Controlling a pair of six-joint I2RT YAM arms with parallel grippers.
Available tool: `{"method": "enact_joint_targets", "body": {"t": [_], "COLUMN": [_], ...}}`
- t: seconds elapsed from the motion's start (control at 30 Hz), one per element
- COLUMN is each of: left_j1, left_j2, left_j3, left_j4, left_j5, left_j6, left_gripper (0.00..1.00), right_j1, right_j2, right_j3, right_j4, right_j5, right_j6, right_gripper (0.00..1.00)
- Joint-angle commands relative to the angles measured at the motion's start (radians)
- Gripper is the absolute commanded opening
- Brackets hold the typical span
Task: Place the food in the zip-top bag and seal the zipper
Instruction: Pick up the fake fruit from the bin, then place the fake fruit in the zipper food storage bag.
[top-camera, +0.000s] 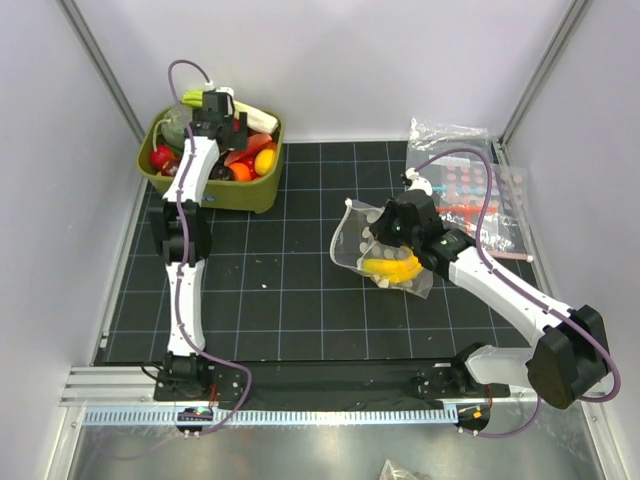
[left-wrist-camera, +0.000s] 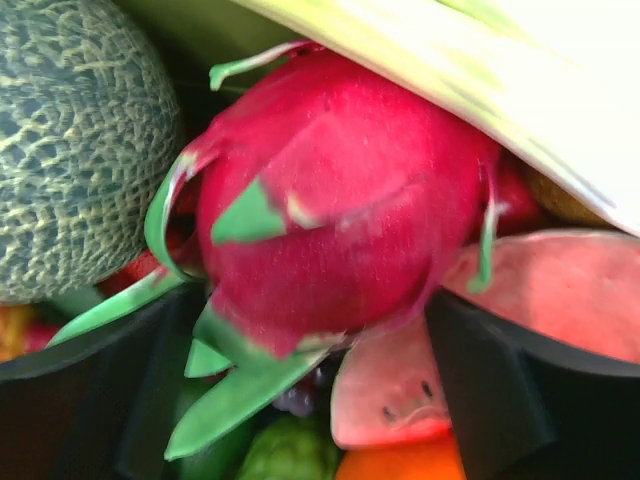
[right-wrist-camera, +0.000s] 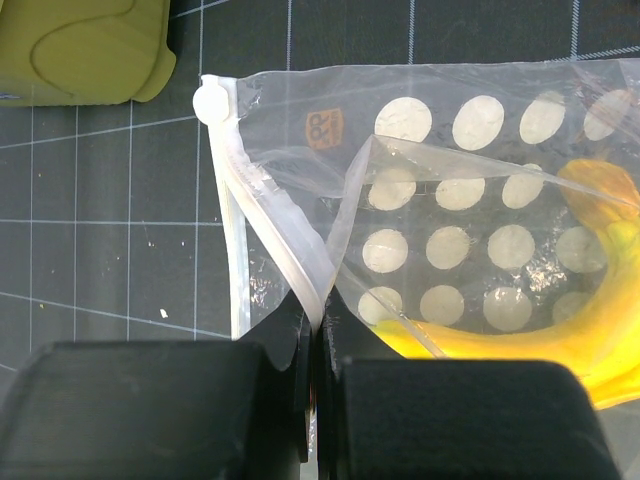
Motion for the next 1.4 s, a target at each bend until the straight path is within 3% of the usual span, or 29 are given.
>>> {"method": "enact_joint_targets", "body": {"t": [0.0, 0.07, 0.1, 0.13, 0.2, 0.3, 0.83, 1.13, 1.37], "left_j1": [0.015, 0.014, 0.015, 0.015, 0.014, 0.014, 0.015, 0.014, -0.012], "left_j2": [0.04, 0.034, 0.026, 0.014, -0.042, -0.137, -0.493, -0.65, -0.733], "left_j3": [0.037, 0.025, 0.018, 0.004, -0.061, -0.159, -0.401, -0.475, -0.591], "left_j4": [0.029, 0.046, 0.053, 0.064, 0.105, 0.158, 0.089, 0.101, 0.073], "left_j5": [0.111, 0.149, 0.154, 0.154, 0.152, 0.12, 0.094, 0.399, 0.623], "left_j6": [0.021, 0.019, -0.011, -0.02, -0.027, -0.025, -0.017, -0.371, -0.498], "left_gripper": [0.9, 0.72, 0.5, 0.4, 0.2, 0.0, 0.0, 0.0, 0.0], "right_j1": [0.001, -0.001, -0.001, 0.001, -0.001, 0.001, -0.001, 0.001, -0.001], "right_j2": [-0.003, -0.003, -0.005, -0.005, -0.011, -0.025, -0.054, -0.049, -0.045], "right_j3": [0.038, 0.038, 0.038, 0.038, 0.038, 0.037, 0.033, 0.035, 0.038], "right_j4": [0.039, 0.039, 0.039, 0.041, 0.038, 0.033, 0.027, 0.031, 0.041], "right_j5": [0.006, 0.008, 0.008, 0.009, 0.009, 0.015, 0.032, 0.032, 0.015], "right_j6": [0.007, 0.006, 0.006, 0.006, 0.004, 0.004, 0.001, -0.002, -0.012], "right_gripper": [0.01, 0.01, 0.01, 0.01, 0.01, 0.01, 0.01, 0.01, 0.01]}}
